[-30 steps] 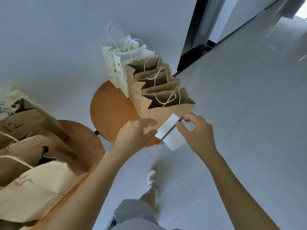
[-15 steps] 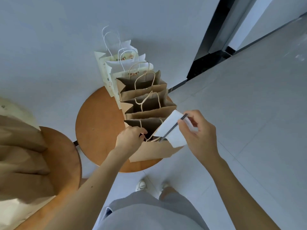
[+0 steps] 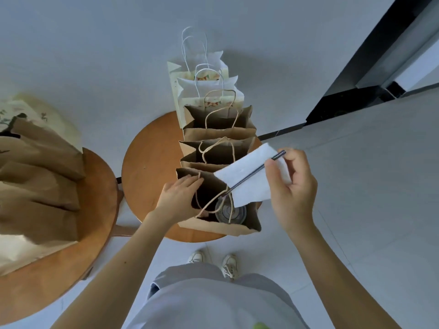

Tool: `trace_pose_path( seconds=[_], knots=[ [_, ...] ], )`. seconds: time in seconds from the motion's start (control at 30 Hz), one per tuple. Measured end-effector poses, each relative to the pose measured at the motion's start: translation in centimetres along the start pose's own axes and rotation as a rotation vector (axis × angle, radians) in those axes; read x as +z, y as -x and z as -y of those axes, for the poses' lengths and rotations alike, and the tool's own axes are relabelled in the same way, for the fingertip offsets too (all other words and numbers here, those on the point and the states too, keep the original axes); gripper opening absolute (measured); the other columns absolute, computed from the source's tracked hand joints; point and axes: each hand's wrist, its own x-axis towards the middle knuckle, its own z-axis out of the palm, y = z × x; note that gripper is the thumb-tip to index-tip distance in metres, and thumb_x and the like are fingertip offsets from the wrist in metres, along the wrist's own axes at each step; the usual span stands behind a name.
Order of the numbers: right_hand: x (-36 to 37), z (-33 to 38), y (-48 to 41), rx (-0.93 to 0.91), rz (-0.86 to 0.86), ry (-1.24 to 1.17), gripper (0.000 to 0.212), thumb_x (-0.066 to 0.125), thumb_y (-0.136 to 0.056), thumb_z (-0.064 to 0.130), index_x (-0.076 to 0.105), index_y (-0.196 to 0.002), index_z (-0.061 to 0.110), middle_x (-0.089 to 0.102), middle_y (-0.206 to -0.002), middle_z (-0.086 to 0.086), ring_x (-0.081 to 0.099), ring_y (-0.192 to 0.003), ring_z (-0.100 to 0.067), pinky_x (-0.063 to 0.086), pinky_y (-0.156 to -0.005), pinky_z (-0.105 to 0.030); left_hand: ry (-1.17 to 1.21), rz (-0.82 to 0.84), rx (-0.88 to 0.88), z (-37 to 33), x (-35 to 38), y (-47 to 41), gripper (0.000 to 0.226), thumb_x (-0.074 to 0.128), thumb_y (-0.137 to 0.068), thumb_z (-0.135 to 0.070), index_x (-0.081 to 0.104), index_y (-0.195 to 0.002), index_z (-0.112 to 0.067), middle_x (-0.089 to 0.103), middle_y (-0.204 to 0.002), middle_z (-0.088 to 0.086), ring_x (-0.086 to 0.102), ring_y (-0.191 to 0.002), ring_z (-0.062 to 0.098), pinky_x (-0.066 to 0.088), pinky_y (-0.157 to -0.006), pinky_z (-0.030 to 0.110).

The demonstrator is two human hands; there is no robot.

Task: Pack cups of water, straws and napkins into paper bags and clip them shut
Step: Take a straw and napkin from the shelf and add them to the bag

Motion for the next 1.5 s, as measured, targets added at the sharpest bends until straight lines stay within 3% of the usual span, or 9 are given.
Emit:
trace_pose_path(
  seconds=[0.1, 0.23, 0.33, 0.53, 0.7, 0.87, 1.0, 1.17, 1.5],
  knots=[
    [0.2, -1.4, 0.0, -0.014, 0.098, 0.022, 0.018, 0.050, -0.085, 0.037, 0.046, -0.095, 0.023, 0.051, -0.088, 0.025, 0.056, -0.082, 0.012, 0.039, -0.050, -0.002, -0.114, 0.106, -0.025, 0.1, 0.0, -0.2, 0.108, 0.057, -0.072, -0.071, -0.004, -0.149, -0.027, -0.004, -0.157, -0.007, -0.005, -0.144, 0.021, 0.011, -0.114, 0.045],
    [0.8, -3.8, 1.1, 0.002, 0.207, 0.056, 0.015, 0.061, -0.084, 0.026, 0.055, -0.094, 0.017, 0.055, -0.091, 0.017, 0.054, -0.089, 0.009, 0.038, -0.054, 0.000, -0.149, 0.143, -0.031, 0.2, 0.7, -0.3, 0.122, 0.056, -0.065, -0.078, -0.017, -0.146, -0.024, -0.016, -0.156, -0.004, -0.011, -0.143, 0.026, 0.012, -0.114, 0.047],
    [1.2, -5.3, 2.1, -0.042, 0.226, 0.132, 0.019, 0.066, -0.082, 0.019, 0.063, -0.092, 0.003, 0.057, -0.090, 0.008, 0.050, -0.091, 0.009, 0.037, -0.060, 0.003, -0.123, 0.134, -0.036, 0.3, 1.2, -0.3, 0.122, 0.056, -0.064, -0.078, -0.017, -0.146, -0.024, -0.014, -0.156, -0.005, -0.009, -0.143, 0.028, 0.014, -0.114, 0.047],
    [2.5, -7.6, 3.7, -0.020, 0.282, 0.199, 0.019, 0.067, -0.078, 0.016, 0.067, -0.092, 0.002, 0.069, -0.090, -0.008, 0.050, -0.094, 0.002, 0.039, -0.069, 0.004, -0.067, 0.118, -0.041, 0.1, 1.5, -0.4, 0.120, 0.059, -0.065, -0.074, -0.013, -0.147, -0.024, -0.011, -0.156, -0.005, -0.008, -0.143, 0.027, 0.015, -0.114, 0.046],
    [3.7, -8.4, 4.8, 0.066, 0.365, 0.196, 0.022, 0.067, -0.078, 0.021, 0.068, -0.094, 0.006, 0.069, -0.091, -0.004, 0.053, -0.076, 0.005, 0.041, -0.068, 0.003, -0.059, 0.115, -0.037, 0.4, 1.5, -0.5, 0.122, 0.060, -0.064, -0.074, -0.015, -0.147, -0.024, -0.012, -0.156, -0.005, -0.008, -0.143, 0.028, 0.017, -0.113, 0.047],
    [4.3, -8.3, 5.0, 0.154, 0.452, 0.145, 0.025, 0.065, -0.079, 0.026, 0.066, -0.098, 0.010, 0.061, -0.093, 0.010, 0.055, -0.080, 0.004, 0.042, -0.068, 0.000, -0.057, 0.149, -0.020, 0.4, 1.0, -1.2, 0.130, 0.060, -0.059, -0.078, -0.021, -0.144, -0.025, -0.017, -0.155, -0.005, -0.007, -0.142, 0.033, 0.020, -0.112, 0.048],
    [4.4, -8.1, 4.9, 0.200, 0.516, 0.087, 0.033, 0.065, -0.077, 0.027, 0.063, -0.107, 0.014, 0.061, -0.102, 0.006, 0.053, -0.094, 0.007, 0.042, -0.071, -0.001, -0.021, 0.169, -0.028, 0.5, 0.6, -1.8, 0.126, 0.063, -0.064, -0.072, -0.023, -0.144, -0.025, -0.016, -0.155, -0.005, -0.007, -0.142, 0.033, 0.023, -0.112, 0.046],
    [4.5, -7.7, 4.6, 0.259, 0.555, 0.096, 0.044, 0.067, -0.073, 0.031, 0.051, -0.114, 0.031, 0.054, -0.111, 0.013, 0.052, -0.098, 0.001, 0.041, -0.075, 0.000, -0.019, 0.176, -0.014, 0.5, 0.4, -2.1, 0.127, 0.065, -0.065, -0.069, -0.024, -0.144, -0.023, -0.018, -0.155, -0.005, -0.010, -0.142, 0.032, 0.026, -0.110, 0.045],
    [4.2, -7.6, 4.2, 0.302, 0.550, 0.124, 0.047, 0.066, -0.071, 0.034, 0.048, -0.115, 0.034, 0.053, -0.113, 0.012, 0.052, -0.099, 0.000, 0.038, -0.071, 0.004, 0.025, 0.196, 0.011, 0.7, -1.0, -2.6, 0.119, 0.065, -0.071, -0.060, -0.019, -0.145, -0.023, -0.014, -0.156, -0.005, -0.006, -0.143, 0.028, 0.026, -0.111, 0.043]
  ],
)
